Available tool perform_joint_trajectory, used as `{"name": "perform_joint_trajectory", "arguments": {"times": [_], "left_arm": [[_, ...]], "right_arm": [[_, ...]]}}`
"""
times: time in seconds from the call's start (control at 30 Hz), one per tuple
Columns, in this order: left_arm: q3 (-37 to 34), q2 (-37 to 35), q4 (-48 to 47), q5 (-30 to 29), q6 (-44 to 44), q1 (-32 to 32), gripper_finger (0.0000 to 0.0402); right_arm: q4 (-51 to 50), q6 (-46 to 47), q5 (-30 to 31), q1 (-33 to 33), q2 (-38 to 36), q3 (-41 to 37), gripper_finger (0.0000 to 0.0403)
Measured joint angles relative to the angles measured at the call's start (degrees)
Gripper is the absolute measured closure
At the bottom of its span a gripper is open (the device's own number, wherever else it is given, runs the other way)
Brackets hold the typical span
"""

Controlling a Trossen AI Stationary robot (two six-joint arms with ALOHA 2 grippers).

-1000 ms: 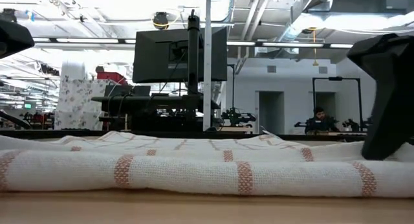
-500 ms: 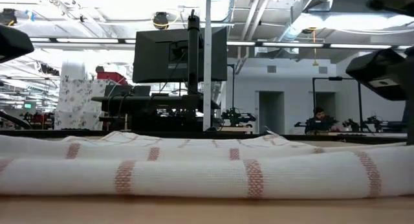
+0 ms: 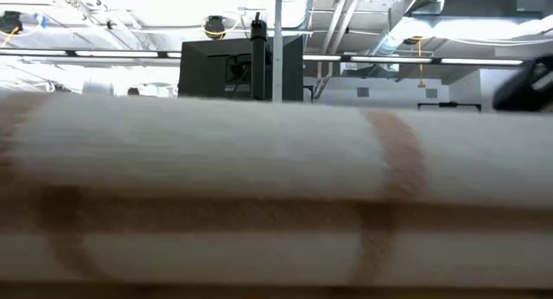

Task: Roll towel
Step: Roll the white towel

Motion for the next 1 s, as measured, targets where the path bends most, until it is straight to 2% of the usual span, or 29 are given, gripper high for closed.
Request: {"name": "perform_joint_trajectory", "arguments": {"times": [0.13, 0.27, 0.4, 0.57, 0.83, 1.0], "left_arm": [[-1.52, -1.97, -0.09, 1.98, 3.20, 1.95, 0.0401], [-8.20, -6.14, 5.78, 3.27, 2.25, 3.31, 0.0401], [-15.25, -11.30, 10.35, 3.00, 1.53, 4.92, 0.0401], [-19.79, -16.48, 11.68, 3.06, 3.12, 8.79, 0.0401], [-21.62, -14.67, 10.50, 2.67, 6.78, 11.29, 0.0401], [-21.65, -14.89, 8.90, -0.86, 6.79, 11.57, 0.0402]], "right_arm": [[1.00, 0.73, -2.48, -1.02, -0.71, -0.33, 0.0402], [5.60, 1.65, -7.75, -3.35, -4.08, -4.39, 0.0402], [9.65, 4.33, -7.89, -6.14, -9.51, -10.80, 0.0402], [11.01, 4.94, -8.28, -9.91, -14.43, -16.58, 0.0402], [12.18, 4.69, -8.29, -12.76, -12.52, -18.64, 0.0403], [11.03, 3.67, -7.86, -13.60, -11.43, -18.63, 0.0400]]}}
